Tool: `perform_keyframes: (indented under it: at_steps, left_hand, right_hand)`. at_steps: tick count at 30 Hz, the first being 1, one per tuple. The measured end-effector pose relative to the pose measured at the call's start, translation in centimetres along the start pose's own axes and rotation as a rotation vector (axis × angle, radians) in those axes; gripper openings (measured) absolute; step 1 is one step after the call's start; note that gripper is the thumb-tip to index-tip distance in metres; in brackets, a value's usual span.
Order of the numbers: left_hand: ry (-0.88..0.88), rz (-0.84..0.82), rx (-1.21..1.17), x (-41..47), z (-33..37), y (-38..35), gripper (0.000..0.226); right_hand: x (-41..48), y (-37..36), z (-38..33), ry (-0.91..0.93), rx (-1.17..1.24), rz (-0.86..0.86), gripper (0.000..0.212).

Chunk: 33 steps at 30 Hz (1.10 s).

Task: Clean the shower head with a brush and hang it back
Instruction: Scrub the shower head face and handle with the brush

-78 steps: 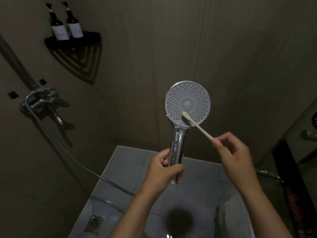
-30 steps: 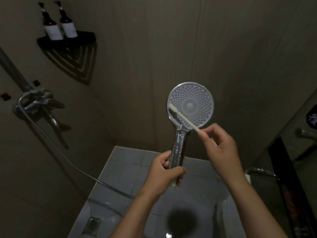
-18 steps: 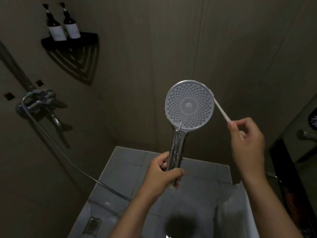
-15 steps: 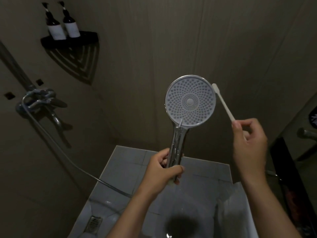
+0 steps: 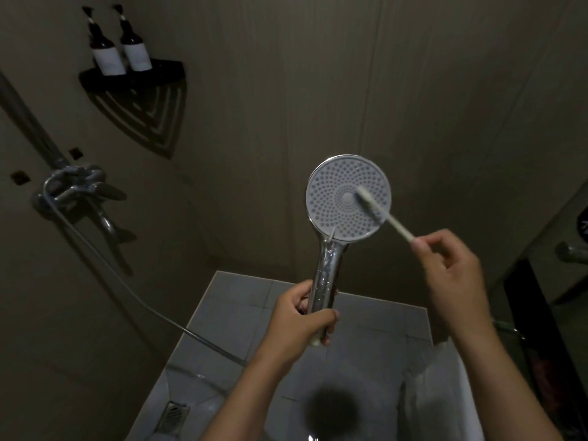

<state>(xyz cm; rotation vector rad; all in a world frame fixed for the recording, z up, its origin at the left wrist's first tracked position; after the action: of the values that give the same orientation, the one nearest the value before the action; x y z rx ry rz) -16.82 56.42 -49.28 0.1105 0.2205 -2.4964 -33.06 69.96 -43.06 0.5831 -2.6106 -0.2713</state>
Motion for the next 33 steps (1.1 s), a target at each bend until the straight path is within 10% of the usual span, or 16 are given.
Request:
perform_keyframes:
  at_steps: [4,10,17,25,33]
  left_hand:
    - [0.007,0.020,-0.001,0.0,0.0,-0.3,0.034]
    - [-0.006,0.057,-0.027,0.2,0.4,0.0,0.029]
    - [-0.003,0.057,-0.011,0.2,0.5,0.1,0.039]
    - [0.013,0.088,-0.047,0.2,0.8,0.2,0.029]
    - [0.042,0.065,-0.102,-0.1,1.4,-0.4,0.035]
  right_hand:
    - [0.4,0.9,0.4,0.021,-0.008,0.111,0.016]
    - [-1.7,-1.3,1.4,-0.019,0.015,-0.293,0.017]
    - [0.5,1.2,1.3,-0.012,-0.091,0.082,0.017]
    - [-1.7,-0.3,1.9,-0.054,-0.012,-0.245,0.015]
    - [-0.7,2.3,1.7,-0.265,-0.071,-0.012,0.019]
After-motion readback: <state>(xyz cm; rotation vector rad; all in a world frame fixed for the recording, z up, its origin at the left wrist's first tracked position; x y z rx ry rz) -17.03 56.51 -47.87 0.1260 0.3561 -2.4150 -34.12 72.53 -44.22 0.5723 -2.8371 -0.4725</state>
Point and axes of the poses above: each hand's wrist, its own x-axis towards the middle knuckle, its own y-axis out of the back of the hand, z = x × y, the point moved 3 cm from there along x, towards the middle knuckle, and after that the axes turned 1 degree about y, right-handed, at the moved point
